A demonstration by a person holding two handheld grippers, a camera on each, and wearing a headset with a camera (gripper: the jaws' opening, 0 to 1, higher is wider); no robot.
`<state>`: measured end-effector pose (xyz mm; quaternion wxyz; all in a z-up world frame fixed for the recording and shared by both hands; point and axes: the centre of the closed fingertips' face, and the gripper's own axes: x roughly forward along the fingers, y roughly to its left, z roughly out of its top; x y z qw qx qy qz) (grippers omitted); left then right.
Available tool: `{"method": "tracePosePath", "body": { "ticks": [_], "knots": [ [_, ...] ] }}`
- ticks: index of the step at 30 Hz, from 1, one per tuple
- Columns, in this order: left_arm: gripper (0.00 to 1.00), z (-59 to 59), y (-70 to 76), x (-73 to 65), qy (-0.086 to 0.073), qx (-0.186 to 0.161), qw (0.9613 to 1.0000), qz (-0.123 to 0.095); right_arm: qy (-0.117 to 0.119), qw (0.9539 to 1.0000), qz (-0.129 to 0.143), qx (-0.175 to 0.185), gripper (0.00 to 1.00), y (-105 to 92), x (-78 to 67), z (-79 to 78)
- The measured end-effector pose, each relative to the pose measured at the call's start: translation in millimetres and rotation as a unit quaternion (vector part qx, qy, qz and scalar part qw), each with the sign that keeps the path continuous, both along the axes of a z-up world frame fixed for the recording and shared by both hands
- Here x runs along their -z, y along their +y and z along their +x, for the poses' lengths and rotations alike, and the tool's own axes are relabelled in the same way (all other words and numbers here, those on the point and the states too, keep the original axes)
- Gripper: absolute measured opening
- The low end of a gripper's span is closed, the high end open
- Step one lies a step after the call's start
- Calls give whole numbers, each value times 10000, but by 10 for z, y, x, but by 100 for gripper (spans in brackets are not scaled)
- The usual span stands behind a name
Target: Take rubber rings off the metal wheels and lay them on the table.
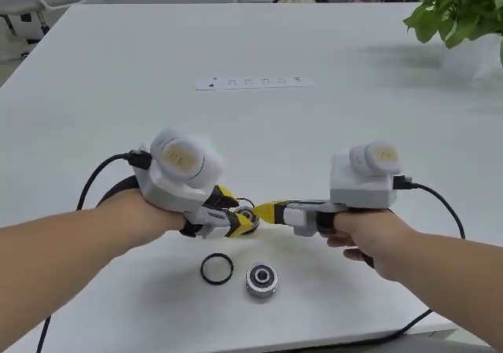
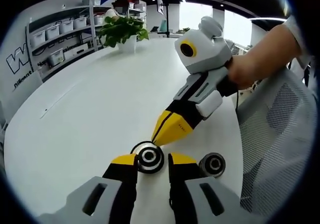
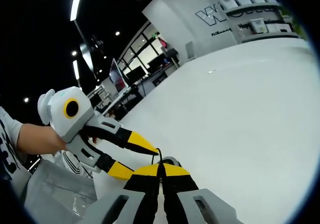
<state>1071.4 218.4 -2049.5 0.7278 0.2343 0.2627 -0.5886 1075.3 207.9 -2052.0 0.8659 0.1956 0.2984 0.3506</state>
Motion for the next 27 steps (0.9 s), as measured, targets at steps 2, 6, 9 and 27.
{"method": "tracePosePath", "body": {
  "ticks": [2, 6, 9, 27],
  "knots": [
    [22, -32, 13, -50, 15, 14, 10000, -70, -8, 10000, 22, -5, 0, 5, -25, -10],
    [26, -78, 67, -144, -21, 26, 9998, -185, -22, 10000, 72, -23, 0, 11, -69, -21],
    [28, -110, 120, -199, -39, 47, 9997, -244, -27, 9999, 90, -51, 0, 37, -93, -51],
    [45, -336, 466, -430, 19, 25, 9987, -504, 74, 9989, 223, -410, 0, 240, -198, -249]
  ]
}}
